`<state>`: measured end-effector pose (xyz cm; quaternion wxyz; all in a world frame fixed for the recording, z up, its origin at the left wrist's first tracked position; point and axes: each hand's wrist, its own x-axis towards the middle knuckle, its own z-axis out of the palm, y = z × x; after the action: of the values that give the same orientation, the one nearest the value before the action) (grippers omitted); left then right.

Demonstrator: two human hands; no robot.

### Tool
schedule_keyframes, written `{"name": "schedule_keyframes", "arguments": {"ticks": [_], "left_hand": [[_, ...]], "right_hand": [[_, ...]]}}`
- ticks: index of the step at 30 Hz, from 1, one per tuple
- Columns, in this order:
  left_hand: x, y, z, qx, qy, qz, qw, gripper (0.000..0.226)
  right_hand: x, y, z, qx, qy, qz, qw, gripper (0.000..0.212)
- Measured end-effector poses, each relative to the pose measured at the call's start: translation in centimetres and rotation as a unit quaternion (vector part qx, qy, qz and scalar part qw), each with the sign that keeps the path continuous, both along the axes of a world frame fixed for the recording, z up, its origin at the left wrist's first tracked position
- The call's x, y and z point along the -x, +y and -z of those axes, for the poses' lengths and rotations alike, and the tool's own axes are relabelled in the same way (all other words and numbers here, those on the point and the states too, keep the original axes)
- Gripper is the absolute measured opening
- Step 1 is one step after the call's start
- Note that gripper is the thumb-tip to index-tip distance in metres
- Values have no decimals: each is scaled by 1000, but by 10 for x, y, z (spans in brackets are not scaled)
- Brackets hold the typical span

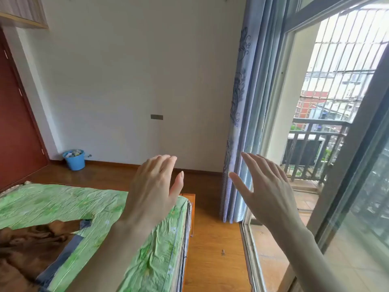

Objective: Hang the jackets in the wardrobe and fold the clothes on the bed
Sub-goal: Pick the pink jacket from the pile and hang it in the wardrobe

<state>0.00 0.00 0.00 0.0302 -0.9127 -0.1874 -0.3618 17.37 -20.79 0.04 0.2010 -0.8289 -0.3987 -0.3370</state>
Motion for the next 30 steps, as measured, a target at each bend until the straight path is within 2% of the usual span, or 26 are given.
{"name": "schedule_keyframes", "arguments": {"ticks": [6, 12, 30], "left_hand": [[-15, 17, 12, 11, -13, 23, 1000, 51], [-61, 36, 24, 15, -19, 29, 999, 52], [-326, 114, 5, 1, -32, -4, 999, 47]], "right_hand": [[-7, 13, 8, 0, 11, 13, 1000, 69], [-47, 35, 16, -1, 7, 10, 1000, 71], [-308, 136, 3, -11, 37, -32, 999, 71]]}}
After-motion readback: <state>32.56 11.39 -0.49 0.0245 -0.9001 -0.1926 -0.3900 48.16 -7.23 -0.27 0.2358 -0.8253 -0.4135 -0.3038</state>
